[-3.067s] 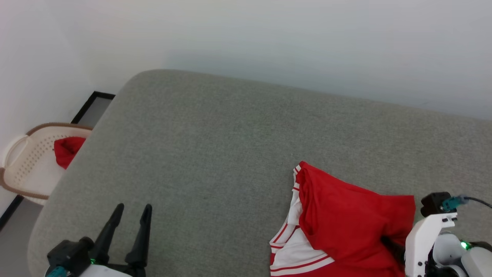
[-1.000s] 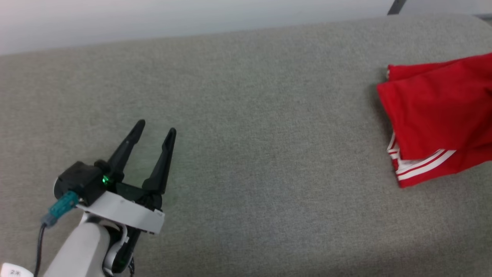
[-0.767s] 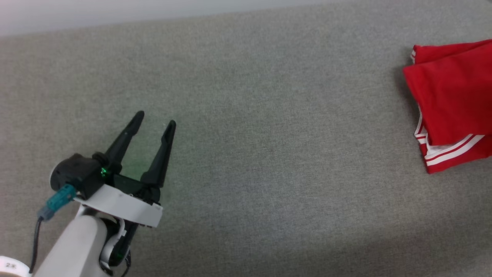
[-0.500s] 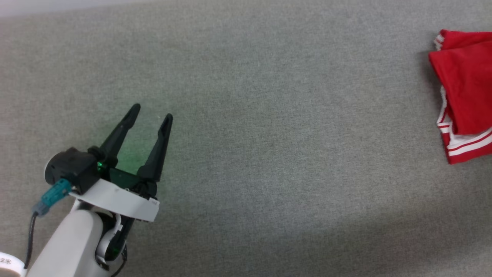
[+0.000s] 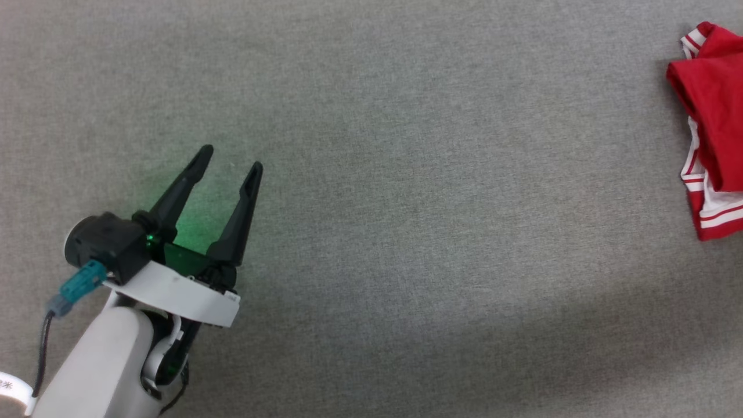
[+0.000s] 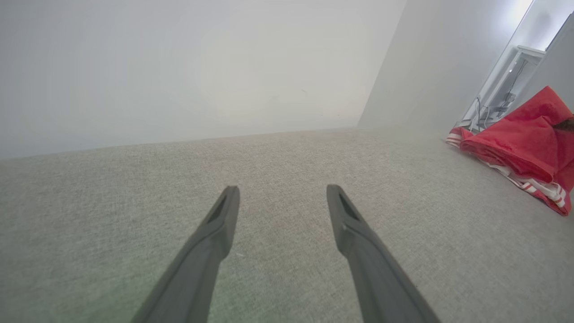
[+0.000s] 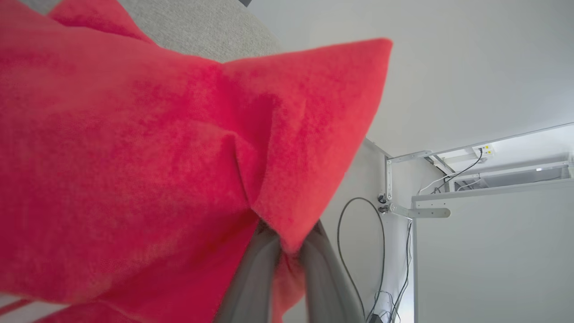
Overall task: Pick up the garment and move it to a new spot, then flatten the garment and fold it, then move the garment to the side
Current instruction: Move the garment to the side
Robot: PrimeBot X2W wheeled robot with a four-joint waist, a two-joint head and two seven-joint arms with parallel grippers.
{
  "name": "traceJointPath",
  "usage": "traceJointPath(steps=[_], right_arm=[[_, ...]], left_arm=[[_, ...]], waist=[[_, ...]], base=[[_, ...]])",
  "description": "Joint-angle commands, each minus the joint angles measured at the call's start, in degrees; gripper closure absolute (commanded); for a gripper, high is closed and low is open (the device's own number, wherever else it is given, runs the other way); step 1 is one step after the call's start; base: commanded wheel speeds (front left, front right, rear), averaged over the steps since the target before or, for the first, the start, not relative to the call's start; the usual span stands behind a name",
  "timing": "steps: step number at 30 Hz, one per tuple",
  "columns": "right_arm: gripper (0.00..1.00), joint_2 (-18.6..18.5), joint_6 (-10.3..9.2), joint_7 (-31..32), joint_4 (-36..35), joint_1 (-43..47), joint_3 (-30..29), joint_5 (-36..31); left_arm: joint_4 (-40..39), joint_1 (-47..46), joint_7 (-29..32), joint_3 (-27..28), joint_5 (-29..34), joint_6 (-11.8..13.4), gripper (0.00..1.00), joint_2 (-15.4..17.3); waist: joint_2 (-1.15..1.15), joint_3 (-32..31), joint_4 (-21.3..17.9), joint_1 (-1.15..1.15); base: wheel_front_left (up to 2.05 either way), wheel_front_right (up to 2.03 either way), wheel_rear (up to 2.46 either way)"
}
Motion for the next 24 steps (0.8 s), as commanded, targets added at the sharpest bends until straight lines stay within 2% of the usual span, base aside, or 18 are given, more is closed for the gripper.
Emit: traceJointPath(steps=[1, 9, 10, 11, 12, 14, 16, 18, 19, 24], right_arm=[[1.00, 0.26, -0.08, -0.57, 0.57, -0.74, -0.27, -0.65], [1.00, 2.02, -0.08, -4.05, 7.68, -3.22, -2.60, -4.48], [0.95, 2.30, -0.08, -4.47, 8.45, -3.36, -2.72, -4.79], [0.84, 2.56, -0.08, -4.79, 9.17, -3.52, -2.80, -5.02], [0.65, 2.86, -0.08, -5.15, 9.74, -3.74, -2.87, -5.18], [0.51, 3.35, -0.08, -5.92, 10.96, -4.19, -3.18, -5.38], [0.19, 3.85, -0.08, -6.71, 12.22, -4.16, -3.52, -5.48], [0.05, 4.32, -0.08, -7.46, 13.45, -4.35, -3.68, -5.49], [0.00, 4.56, -0.08, -7.88, 13.91, -4.48, -3.73, -5.61], [0.00, 5.52, -0.09, -10.24, 15.83, -4.45, -4.30, -5.82]], left_arm=[[-0.16, -0.66, 0.01, -0.10, -0.16, -0.19, 0.00, 0.23], [0.14, -1.45, 0.02, -1.04, -0.55, -0.20, 0.00, 0.46], [0.19, -1.49, 0.02, -1.15, -0.59, -0.19, 0.00, 0.48], [0.24, -1.55, 0.02, -1.25, -0.64, -0.19, 0.00, 0.50], [0.30, -1.57, 0.02, -1.31, -0.67, -0.19, 0.00, 0.52], [0.46, -1.57, 0.02, -1.40, -0.84, -0.19, 0.00, 0.54], [0.63, -1.51, 0.02, -1.42, -0.89, -0.19, 0.00, 0.51], [0.83, -1.32, 0.02, -1.45, -0.89, -0.19, 0.00, 0.47], [0.94, -1.16, 0.02, -1.48, -0.92, -0.19, 0.00, 0.42], [1.44, 0.05, 0.02, -1.08, -1.15, -0.19, 0.00, 0.04]], waist=[[0.00, 0.31, 0.23, 0.00], [0.00, 1.09, 1.12, 0.00], [0.00, 1.08, 1.21, 0.00], [0.00, 1.07, 1.31, 0.00], [0.00, 1.02, 1.38, 0.00], [0.00, 0.84, 1.48, 0.00], [0.00, 0.49, 1.56, 0.00], [0.00, -0.07, 1.64, 0.00], [0.00, -0.42, 1.67, 0.00], [0.00, -3.12, 1.93, 0.00]], base=[[0.00, 0.00, 0.00], [0.00, 0.00, 0.00], [0.00, 0.00, 0.00], [0.00, 0.00, 0.00], [0.00, 0.00, 0.00], [0.00, 0.00, 0.00], [0.00, 0.00, 0.00], [0.00, 0.00, 0.00], [0.00, 0.00, 0.00], [0.00, 0.00, 0.00]])
